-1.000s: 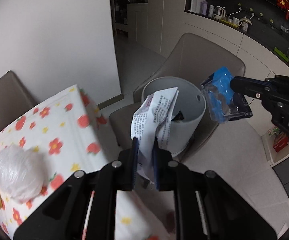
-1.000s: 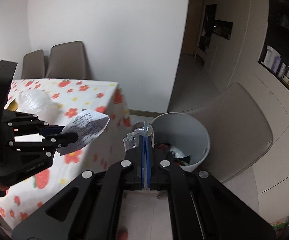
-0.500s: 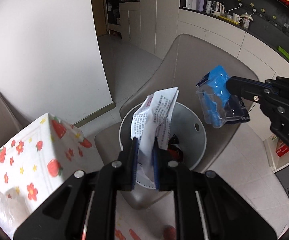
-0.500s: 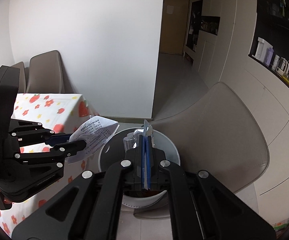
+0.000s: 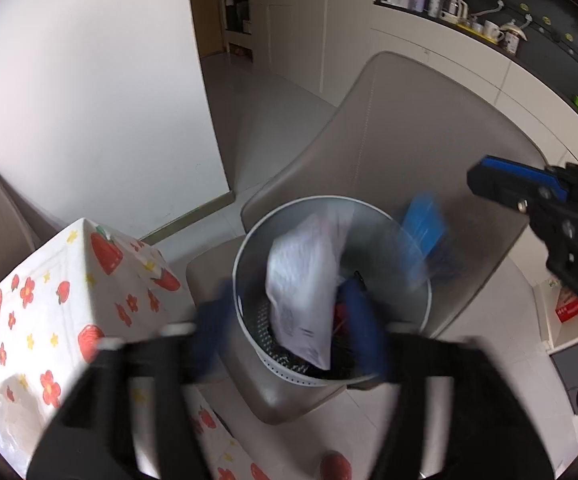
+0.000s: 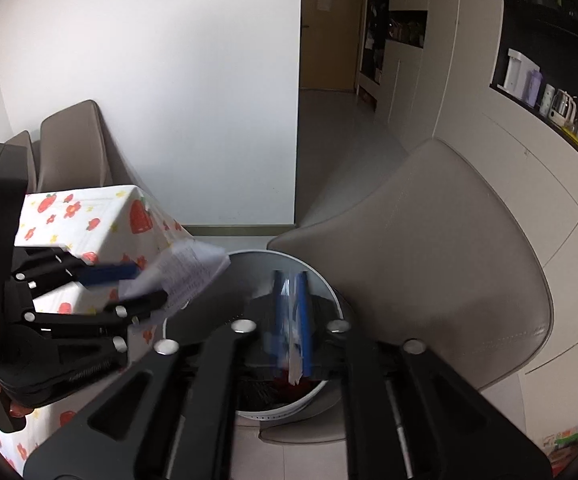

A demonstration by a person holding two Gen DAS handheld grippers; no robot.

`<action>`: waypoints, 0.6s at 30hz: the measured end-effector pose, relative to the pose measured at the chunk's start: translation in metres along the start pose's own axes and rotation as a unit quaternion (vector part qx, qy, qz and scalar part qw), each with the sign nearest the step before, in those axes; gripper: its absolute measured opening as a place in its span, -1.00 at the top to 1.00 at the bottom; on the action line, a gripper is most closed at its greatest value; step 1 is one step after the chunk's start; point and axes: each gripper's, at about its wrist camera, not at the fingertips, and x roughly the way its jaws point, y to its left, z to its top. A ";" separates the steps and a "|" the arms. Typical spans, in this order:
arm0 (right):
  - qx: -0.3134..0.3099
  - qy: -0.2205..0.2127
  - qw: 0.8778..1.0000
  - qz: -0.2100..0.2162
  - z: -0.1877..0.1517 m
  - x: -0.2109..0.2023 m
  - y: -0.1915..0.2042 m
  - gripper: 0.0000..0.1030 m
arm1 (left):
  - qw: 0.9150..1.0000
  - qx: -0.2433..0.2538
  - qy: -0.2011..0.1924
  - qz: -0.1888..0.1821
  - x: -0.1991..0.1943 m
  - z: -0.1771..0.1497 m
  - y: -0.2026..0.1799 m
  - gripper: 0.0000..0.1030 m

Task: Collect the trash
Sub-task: 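Open both tools to drop the receipt and tray into the bin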

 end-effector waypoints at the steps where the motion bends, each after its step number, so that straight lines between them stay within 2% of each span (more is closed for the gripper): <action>1: 0.002 0.000 1.000 0.001 -0.001 0.000 -0.001 0.65 | 1.000 -0.001 -0.004 0.002 -0.001 0.000 0.000 -0.48; 10: 0.005 0.000 1.000 0.001 -0.006 -0.006 -0.001 0.65 | 1.000 0.011 -0.001 0.005 -0.005 -0.003 -0.001 -0.48; 18: -0.018 -0.009 1.000 0.009 -0.007 -0.026 0.020 0.65 | 1.000 0.007 -0.012 0.013 -0.029 -0.013 0.009 -0.48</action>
